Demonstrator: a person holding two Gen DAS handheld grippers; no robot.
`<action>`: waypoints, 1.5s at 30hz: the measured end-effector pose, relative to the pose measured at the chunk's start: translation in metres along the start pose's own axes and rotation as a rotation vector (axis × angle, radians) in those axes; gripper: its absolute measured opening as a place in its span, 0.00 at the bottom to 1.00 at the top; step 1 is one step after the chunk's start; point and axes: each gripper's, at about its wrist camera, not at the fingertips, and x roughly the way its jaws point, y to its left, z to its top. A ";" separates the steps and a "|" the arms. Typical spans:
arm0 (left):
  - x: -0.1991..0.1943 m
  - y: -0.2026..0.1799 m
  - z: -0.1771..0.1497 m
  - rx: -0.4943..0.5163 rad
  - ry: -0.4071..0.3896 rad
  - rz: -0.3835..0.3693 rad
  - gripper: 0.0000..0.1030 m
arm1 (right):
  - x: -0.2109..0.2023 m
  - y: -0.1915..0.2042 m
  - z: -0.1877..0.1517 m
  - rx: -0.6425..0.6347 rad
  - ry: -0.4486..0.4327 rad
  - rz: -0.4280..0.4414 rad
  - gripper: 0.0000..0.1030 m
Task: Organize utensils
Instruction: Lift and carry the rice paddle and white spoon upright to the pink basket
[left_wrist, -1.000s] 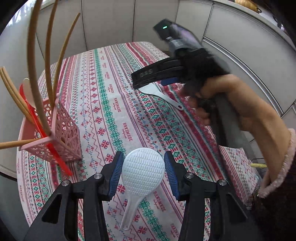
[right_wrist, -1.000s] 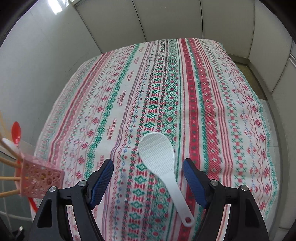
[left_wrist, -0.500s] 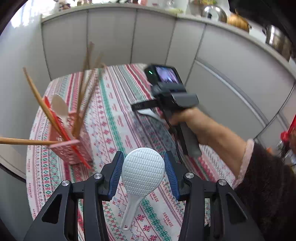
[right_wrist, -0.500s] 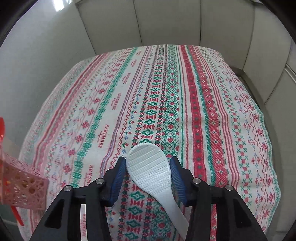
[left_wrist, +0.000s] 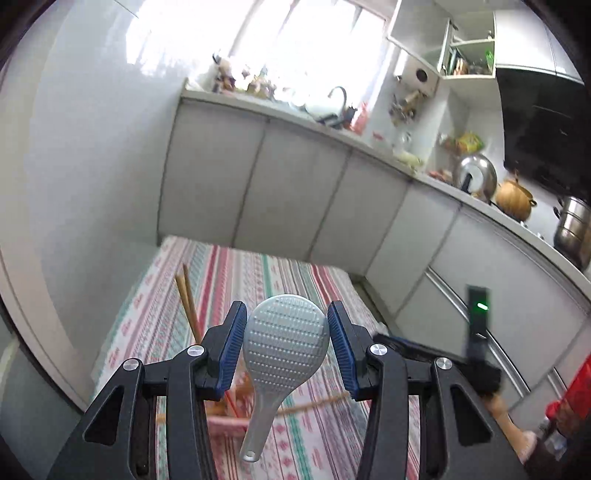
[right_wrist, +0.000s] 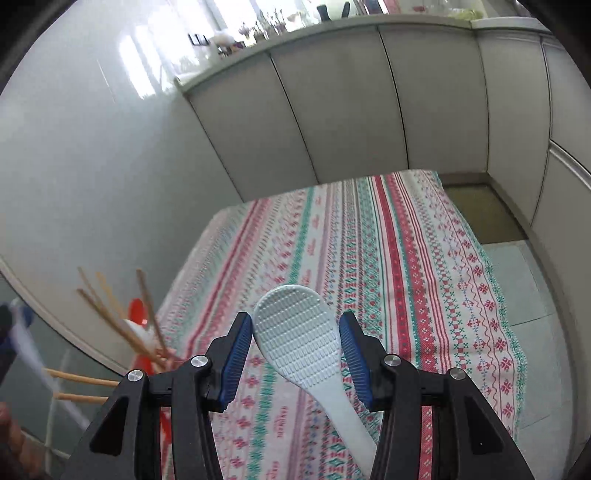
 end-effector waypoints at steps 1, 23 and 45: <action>0.004 -0.001 -0.001 0.002 -0.021 0.004 0.46 | -0.005 0.001 -0.001 0.002 -0.008 0.007 0.48; 0.101 0.030 -0.035 -0.055 -0.091 0.045 0.46 | -0.031 0.000 -0.008 -0.026 -0.043 0.048 0.48; 0.015 0.017 -0.004 0.004 0.054 0.129 0.68 | -0.091 0.062 0.007 0.048 -0.200 0.333 0.48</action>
